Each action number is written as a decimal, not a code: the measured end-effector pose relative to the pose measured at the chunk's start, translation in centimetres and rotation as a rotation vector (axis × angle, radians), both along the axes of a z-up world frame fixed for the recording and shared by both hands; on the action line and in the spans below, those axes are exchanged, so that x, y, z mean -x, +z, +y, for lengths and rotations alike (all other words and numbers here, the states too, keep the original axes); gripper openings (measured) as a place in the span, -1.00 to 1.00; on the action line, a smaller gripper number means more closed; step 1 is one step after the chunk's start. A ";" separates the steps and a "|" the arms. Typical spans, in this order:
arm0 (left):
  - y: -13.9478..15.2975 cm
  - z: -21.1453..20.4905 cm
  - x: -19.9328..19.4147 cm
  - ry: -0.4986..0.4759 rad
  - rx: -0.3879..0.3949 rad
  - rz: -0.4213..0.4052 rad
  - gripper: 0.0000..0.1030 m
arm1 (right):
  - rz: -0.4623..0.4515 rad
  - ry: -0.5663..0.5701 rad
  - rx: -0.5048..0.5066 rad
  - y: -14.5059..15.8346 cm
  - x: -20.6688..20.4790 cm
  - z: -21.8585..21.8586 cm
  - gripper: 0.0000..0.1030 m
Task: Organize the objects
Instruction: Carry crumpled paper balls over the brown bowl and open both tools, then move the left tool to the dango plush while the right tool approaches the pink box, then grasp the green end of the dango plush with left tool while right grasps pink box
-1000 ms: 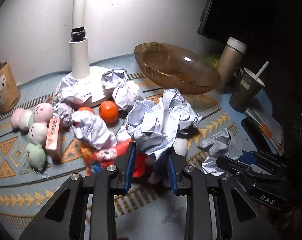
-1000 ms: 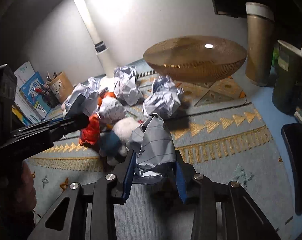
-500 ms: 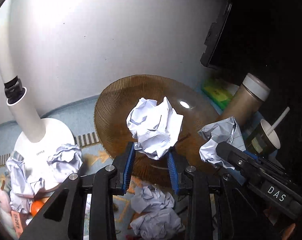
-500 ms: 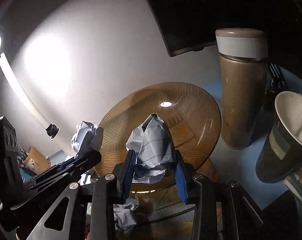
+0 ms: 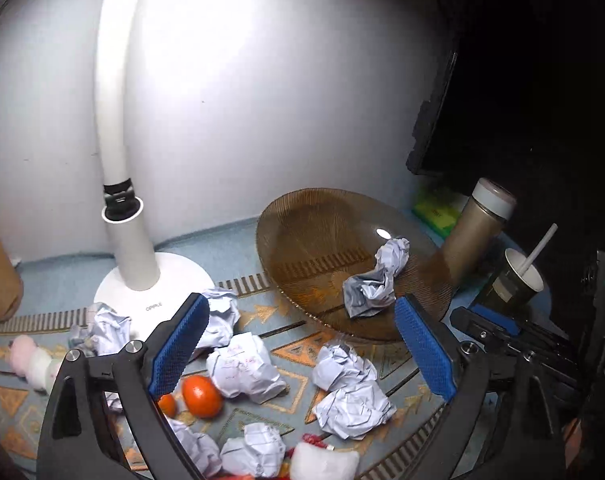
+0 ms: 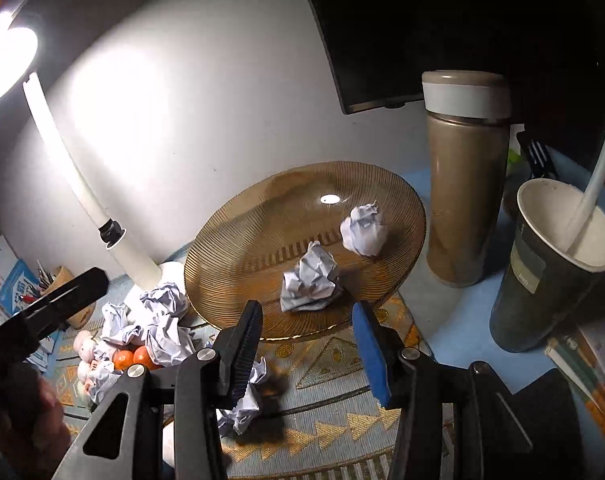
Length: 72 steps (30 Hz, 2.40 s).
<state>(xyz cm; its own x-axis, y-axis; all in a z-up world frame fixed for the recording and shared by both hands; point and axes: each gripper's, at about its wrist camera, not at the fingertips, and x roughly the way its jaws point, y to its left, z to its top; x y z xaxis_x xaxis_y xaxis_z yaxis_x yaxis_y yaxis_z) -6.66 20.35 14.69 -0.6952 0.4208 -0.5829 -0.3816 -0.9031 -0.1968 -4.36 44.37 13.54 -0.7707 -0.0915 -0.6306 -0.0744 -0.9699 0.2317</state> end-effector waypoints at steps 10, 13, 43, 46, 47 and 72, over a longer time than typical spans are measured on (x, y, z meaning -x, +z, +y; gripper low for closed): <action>-1.8 -13.1 -9.4 0.201 -0.002 -0.018 0.85 | -0.087 0.131 0.071 -2.5 -6.0 -5.4 -0.11; -4.5 -15.7 -11.2 0.235 0.011 -0.056 0.85 | -0.117 0.146 0.036 -3.9 -7.1 -7.8 -0.11; -11.2 -23.3 -1.9 0.062 -0.184 -0.306 0.80 | -0.078 0.479 0.081 -5.6 -5.5 -19.8 0.24; -11.9 -23.9 -0.4 0.026 -0.247 -0.328 0.67 | -0.161 0.623 0.162 -7.1 -4.0 -24.1 0.22; -12.1 -23.9 -0.2 0.017 -0.254 -0.332 0.67 | -0.181 0.627 0.148 -7.7 -3.4 -25.3 0.11; -13.0 -20.6 0.7 0.052 -0.042 -0.327 -0.09 | -0.226 0.498 0.184 -8.6 1.2 -26.2 -0.60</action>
<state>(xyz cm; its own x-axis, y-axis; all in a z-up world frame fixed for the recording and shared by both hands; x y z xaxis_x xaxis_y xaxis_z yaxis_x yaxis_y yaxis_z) -7.37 -0.28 1.67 -0.4951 0.4178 -0.7618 -0.2455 -0.9083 -0.3386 -5.56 18.22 4.93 -0.4544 -0.5326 -0.7140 0.3134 -0.8459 0.4315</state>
